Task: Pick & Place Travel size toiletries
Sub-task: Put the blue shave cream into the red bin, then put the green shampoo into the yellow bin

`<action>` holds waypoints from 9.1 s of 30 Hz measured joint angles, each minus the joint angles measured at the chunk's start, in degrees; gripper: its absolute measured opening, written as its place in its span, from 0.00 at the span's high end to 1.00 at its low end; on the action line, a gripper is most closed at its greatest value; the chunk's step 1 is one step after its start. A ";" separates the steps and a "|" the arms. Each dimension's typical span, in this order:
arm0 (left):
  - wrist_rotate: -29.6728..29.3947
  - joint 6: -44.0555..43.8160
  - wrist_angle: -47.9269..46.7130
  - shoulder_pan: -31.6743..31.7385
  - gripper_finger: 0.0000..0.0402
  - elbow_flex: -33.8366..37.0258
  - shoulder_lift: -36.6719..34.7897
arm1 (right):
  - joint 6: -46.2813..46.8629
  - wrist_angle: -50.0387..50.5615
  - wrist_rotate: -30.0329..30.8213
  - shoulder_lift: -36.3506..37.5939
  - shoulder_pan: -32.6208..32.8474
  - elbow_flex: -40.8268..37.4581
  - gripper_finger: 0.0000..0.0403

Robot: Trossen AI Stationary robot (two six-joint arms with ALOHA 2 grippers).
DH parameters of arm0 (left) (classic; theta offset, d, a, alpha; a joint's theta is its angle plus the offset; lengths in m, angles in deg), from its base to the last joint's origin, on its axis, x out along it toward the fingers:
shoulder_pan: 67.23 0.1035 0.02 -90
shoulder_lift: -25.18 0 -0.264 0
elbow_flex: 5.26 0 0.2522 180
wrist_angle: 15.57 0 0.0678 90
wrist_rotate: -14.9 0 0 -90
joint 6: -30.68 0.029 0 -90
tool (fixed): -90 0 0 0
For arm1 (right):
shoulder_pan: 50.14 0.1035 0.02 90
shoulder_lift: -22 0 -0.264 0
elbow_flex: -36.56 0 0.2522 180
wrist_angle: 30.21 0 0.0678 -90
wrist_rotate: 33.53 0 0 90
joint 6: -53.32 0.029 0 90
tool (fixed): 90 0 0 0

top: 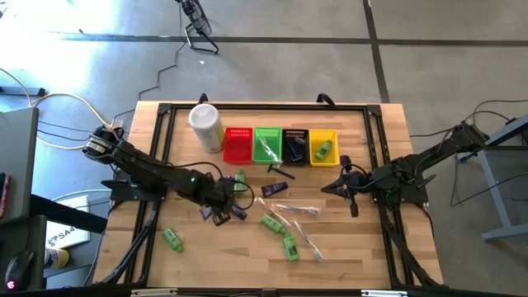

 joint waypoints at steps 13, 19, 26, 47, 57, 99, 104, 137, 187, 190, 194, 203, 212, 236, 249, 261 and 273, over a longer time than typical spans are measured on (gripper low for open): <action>-7.20 6.92 4.92 9.75 0.66 -7.15 0.00 | 0.00 0.02 0.00 0.00 0.00 -0.01 0.99; -8.28 11.40 11.95 14.82 0.66 -7.14 0.14 | -0.02 0.00 0.00 0.00 0.00 0.01 0.99; -8.51 19.19 23.27 18.80 0.66 -7.13 0.17 | -0.02 0.02 0.00 0.00 0.00 0.01 0.99; -26.75 24.05 29.95 24.12 0.66 -6.09 0.20 | -0.44 0.04 0.00 0.00 0.00 0.01 0.99; -30.79 18.96 30.21 24.18 0.66 -0.81 0.22 | -0.44 0.04 0.00 0.00 0.00 0.01 0.99; -33.17 18.24 39.21 24.20 0.63 3.43 8.55 | -0.44 0.76 0.00 0.02 0.00 -0.01 0.99; -33.19 18.21 39.31 24.20 0.53 3.43 8.55 | -0.44 0.74 0.00 0.02 0.00 0.00 0.99; -14.30 24.76 40.44 24.16 0.83 -2.32 8.50 | -0.42 0.82 0.00 0.01 0.00 0.01 0.99; -0.26 3.18 4.09 9.91 0.90 -2.26 4.70 | -0.26 1.36 -0.02 0.00 0.00 -0.01 0.99; -0.65 2.49 1.26 9.73 0.90 -2.25 2.46 | -0.26 1.33 0.00 0.00 0.00 0.01 0.99; -0.91 4.33 1.30 9.59 0.90 -2.27 -0.61 | -0.32 1.35 -0.01 0.01 0.00 0.00 0.99; -1.63 11.51 3.58 5.34 0.90 -2.29 -3.54 | -0.42 1.44 0.00 -0.15 -0.02 -0.01 0.99; -0.26 9.10 2.81 3.49 0.90 -2.27 -3.89 | -0.44 1.33 0.00 -0.15 -0.02 -0.01 0.99; -0.44 9.26 3.22 3.54 0.89 -2.27 -3.82 | -0.44 1.29 0.00 -0.15 0.00 -0.01 0.99; -0.50 6.57 3.17 3.59 0.87 -2.27 -3.82 | -0.42 1.30 0.00 -0.15 0.00 0.00 0.99; -0.49 6.25 3.15 3.59 0.45 -2.27 -3.76 | -0.43 1.30 0.00 -0.15 0.00 0.00 0.99; -0.42 6.00 3.19 3.52 0.20 -2.27 -3.76 | -0.44 1.31 0.00 -0.15 0.00 -0.01 0.99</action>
